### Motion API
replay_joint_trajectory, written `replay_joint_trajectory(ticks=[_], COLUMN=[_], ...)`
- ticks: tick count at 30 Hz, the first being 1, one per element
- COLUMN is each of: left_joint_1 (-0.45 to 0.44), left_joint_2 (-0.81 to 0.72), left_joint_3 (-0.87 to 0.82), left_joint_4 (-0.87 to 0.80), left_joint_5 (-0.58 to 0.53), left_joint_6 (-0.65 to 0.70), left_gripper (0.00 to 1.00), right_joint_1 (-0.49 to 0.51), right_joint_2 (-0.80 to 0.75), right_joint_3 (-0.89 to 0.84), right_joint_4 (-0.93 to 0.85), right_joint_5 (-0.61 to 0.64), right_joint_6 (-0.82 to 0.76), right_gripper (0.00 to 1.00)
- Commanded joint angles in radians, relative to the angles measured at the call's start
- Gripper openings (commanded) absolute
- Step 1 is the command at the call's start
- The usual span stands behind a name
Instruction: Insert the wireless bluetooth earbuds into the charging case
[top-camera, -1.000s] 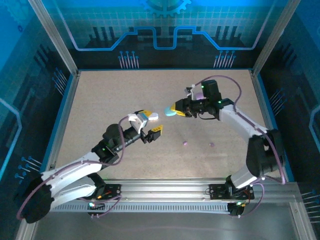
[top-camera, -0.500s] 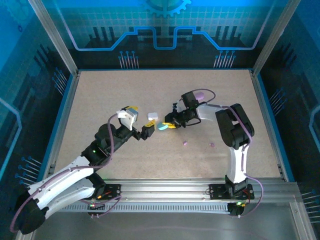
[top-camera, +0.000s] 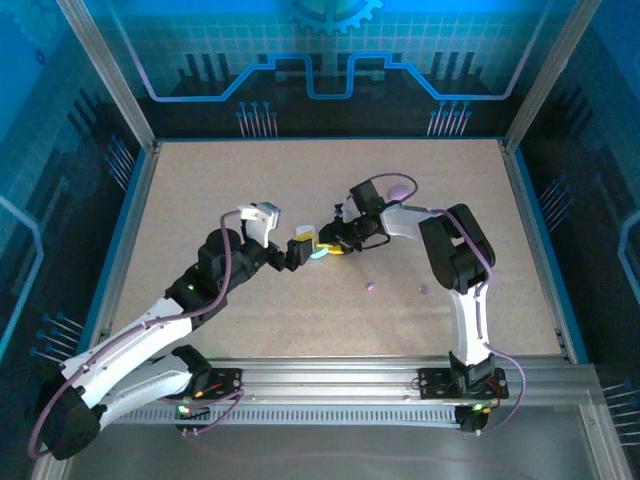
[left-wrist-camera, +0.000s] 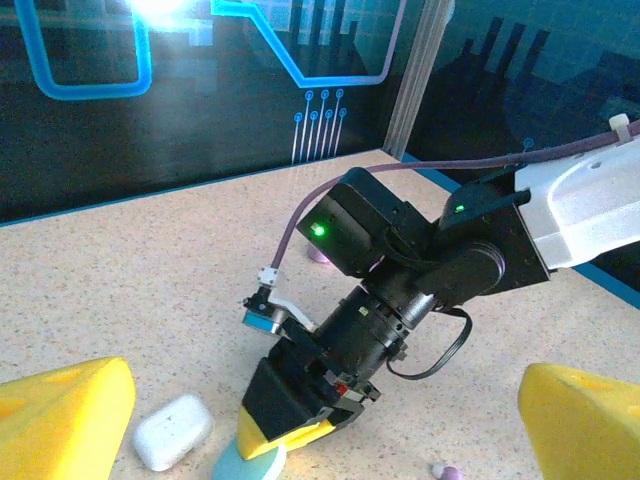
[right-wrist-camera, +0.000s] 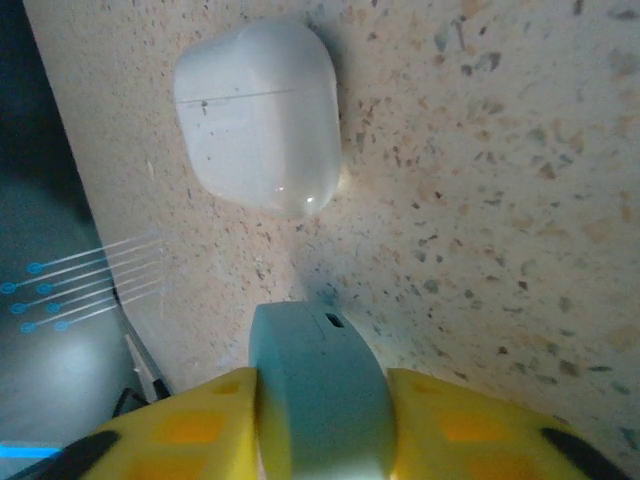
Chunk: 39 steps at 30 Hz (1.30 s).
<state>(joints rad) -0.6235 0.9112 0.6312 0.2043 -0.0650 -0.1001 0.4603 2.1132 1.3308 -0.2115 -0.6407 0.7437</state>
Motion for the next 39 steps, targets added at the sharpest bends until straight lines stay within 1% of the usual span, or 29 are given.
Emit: replay_joint_trajectory(ticks=[1, 3, 7, 11, 14, 19, 23, 26, 29, 34, 39], left_joint_1=[0.008, 0.011, 0.030, 0.061, 0.091, 0.116, 0.116, 0.110, 0.090, 0.038, 0.007], left_joint_2=[-0.010, -0.018, -0.026, -0.020, -0.002, 0.040, 0.094, 0.142, 0.187, 0.284, 0.346], left_joint_3=[0.025, 0.011, 0.007, 0.033, 0.064, 0.074, 0.087, 0.112, 0.141, 0.193, 0.230], left_joint_4=[0.014, 0.038, 0.036, -0.029, -0.096, -0.105, -0.080, -0.075, -0.092, -0.119, -0.119], left_joint_5=[0.052, 0.078, 0.101, 0.126, 0.145, 0.178, 0.235, 0.292, 0.292, 0.270, 0.267], left_joint_6=[-0.025, -0.023, -0.071, -0.110, -0.133, -0.183, -0.226, -0.243, -0.245, -0.243, -0.250], left_gripper=[0.99, 0.99, 0.99, 0.99, 0.99, 0.99, 0.99, 0.99, 0.99, 0.99, 0.99], right_joint_1=[0.005, 0.000, -0.014, -0.046, -0.102, -0.238, -0.327, -0.371, -0.393, -0.404, -0.410], right_joint_2=[-0.021, -0.040, -0.084, -0.148, -0.196, -0.189, -0.096, 0.005, 0.105, 0.321, 0.469], right_joint_3=[0.009, 0.014, 0.031, 0.053, 0.085, 0.173, 0.298, 0.436, 0.585, 0.870, 1.083], right_joint_4=[-0.107, -0.136, -0.187, -0.242, -0.297, -0.362, -0.395, -0.443, -0.496, -0.636, -0.737], right_joint_5=[0.107, 0.123, 0.137, 0.165, 0.233, 0.373, 0.420, 0.423, 0.428, 0.399, 0.358], right_joint_6=[-0.058, -0.075, -0.108, -0.162, -0.225, -0.306, -0.355, -0.380, -0.413, -0.464, -0.509], right_gripper=[0.43, 0.48, 0.53, 0.55, 0.57, 0.57, 0.56, 0.56, 0.56, 0.56, 0.56])
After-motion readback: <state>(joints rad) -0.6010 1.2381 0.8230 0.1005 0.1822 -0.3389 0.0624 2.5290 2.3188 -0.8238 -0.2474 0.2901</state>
